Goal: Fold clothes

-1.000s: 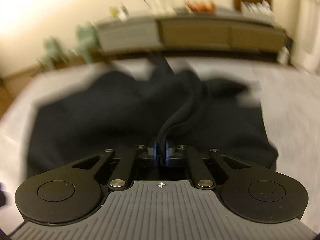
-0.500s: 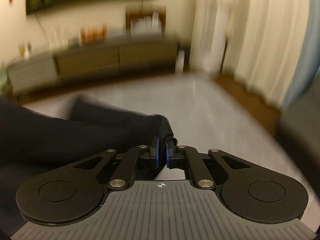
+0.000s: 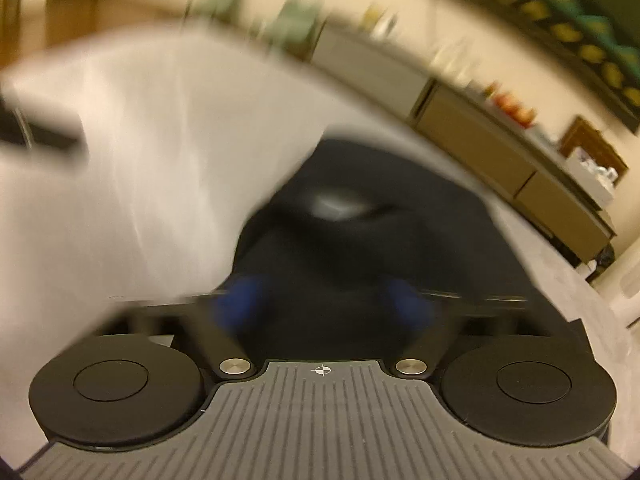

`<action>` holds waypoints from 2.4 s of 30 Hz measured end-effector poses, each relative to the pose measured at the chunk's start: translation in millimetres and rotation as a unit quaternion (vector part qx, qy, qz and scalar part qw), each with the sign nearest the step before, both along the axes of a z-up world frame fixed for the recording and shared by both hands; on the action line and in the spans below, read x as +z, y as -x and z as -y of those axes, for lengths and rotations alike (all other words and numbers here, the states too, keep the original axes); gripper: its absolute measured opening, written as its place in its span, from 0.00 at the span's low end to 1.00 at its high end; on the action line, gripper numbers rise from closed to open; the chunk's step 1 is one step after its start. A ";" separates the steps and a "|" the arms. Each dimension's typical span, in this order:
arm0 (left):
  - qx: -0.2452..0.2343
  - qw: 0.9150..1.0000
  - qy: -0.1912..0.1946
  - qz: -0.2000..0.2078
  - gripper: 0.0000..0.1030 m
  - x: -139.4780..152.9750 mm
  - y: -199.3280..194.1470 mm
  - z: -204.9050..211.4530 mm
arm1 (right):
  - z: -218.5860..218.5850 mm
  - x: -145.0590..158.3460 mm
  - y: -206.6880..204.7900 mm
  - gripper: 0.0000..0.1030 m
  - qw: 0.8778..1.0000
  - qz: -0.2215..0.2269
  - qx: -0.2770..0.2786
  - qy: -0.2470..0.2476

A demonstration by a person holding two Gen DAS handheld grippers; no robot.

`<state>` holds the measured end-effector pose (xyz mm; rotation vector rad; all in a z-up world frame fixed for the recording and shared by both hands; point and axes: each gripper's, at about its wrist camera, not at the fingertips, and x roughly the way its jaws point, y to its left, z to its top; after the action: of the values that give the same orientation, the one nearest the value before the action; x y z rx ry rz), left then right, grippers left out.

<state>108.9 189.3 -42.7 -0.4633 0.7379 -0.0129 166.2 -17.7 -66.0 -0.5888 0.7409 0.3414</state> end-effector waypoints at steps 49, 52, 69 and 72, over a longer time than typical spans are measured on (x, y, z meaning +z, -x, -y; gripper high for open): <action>0.031 0.994 -0.098 0.023 0.70 36.9 23.4 27.1 | 351.6 17.2 4.1 0.84 0.905 -0.058 -0.344 -0.246; 0.040 0.998 -0.042 0.003 0.87 14.4 33.7 8.6 | 352.2 9.1 15.4 0.90 0.892 -0.083 -0.344 -0.283; 0.015 0.987 0.034 0.156 0.01 57.9 6.7 -55.6 | 340.7 100.7 70.5 0.01 0.861 0.118 -0.243 -0.430; 0.002 0.974 0.021 0.224 0.01 128.4 0.1 -56.3 | 347.2 147.5 69.5 0.00 0.851 0.170 -0.223 -0.444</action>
<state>108.8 245.6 85.7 -0.4805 0.2931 -0.1267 96.7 -364.9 81.5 0.4051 0.2891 0.1090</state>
